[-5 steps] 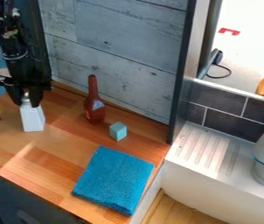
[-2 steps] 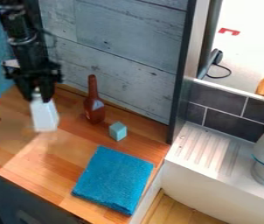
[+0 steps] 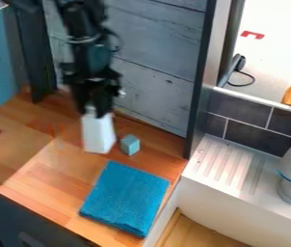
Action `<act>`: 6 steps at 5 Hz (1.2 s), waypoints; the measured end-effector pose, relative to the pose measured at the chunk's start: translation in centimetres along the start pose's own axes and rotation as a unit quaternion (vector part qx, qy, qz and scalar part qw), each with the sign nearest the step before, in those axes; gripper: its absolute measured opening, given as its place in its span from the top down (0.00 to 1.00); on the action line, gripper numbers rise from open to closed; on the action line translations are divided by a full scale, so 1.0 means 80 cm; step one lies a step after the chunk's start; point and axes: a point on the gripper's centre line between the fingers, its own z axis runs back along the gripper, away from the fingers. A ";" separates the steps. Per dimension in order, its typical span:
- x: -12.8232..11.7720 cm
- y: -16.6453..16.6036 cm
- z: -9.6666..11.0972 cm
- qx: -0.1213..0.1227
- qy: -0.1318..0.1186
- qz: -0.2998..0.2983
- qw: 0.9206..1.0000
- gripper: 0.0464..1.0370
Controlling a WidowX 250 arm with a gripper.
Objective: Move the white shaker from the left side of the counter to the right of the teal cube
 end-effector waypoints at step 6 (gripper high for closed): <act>0.059 -0.054 -0.044 0.018 -0.094 -0.101 0.990 0.52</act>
